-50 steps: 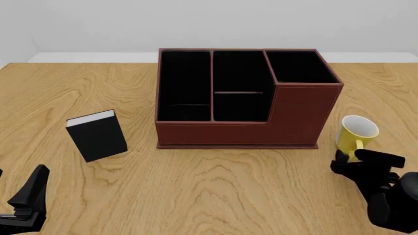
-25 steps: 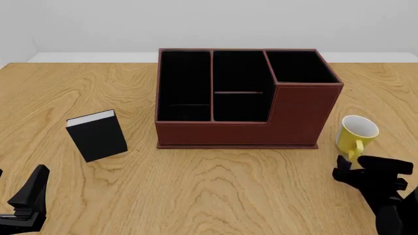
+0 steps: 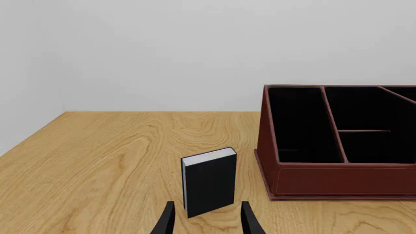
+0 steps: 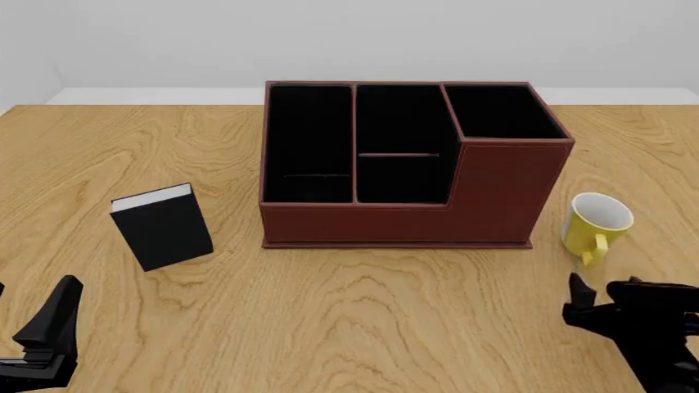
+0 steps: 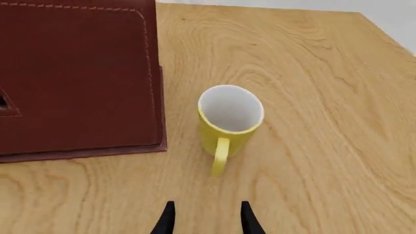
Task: Pick up the yellow and white mug and place it to the right of the caddy.
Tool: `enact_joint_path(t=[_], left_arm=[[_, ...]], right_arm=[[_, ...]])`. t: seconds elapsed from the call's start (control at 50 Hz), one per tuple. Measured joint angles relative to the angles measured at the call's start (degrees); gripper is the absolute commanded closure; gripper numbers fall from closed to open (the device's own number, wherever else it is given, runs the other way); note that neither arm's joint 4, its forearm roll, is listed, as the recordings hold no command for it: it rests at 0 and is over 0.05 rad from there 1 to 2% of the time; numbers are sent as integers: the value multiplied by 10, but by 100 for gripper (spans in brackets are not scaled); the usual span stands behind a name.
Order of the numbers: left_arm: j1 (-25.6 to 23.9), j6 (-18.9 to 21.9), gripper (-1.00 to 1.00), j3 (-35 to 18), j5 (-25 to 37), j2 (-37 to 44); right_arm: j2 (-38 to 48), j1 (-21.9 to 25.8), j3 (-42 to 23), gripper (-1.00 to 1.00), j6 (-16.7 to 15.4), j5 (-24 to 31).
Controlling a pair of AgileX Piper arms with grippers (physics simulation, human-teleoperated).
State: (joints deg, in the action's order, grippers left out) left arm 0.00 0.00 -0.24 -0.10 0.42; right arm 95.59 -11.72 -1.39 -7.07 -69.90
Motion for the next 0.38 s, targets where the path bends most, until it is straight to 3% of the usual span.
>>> enact_joint_path(t=[0.14, 0.16, 0.3, 0.38], left_arm=[[0, 0, -100, 0, 0, 0], [0, 0, -100, 0, 0, 0], [0, 0, -100, 0, 0, 0], [0, 0, -100, 0, 0, 0]], right_arm=[[-21, 10, 7, -100, -24, 0], [-44, 12, 8, -100, -28, 22], [-428, 25, 10, -100, -53, 398], [-603, 29, 11, -100, -72, 551]])
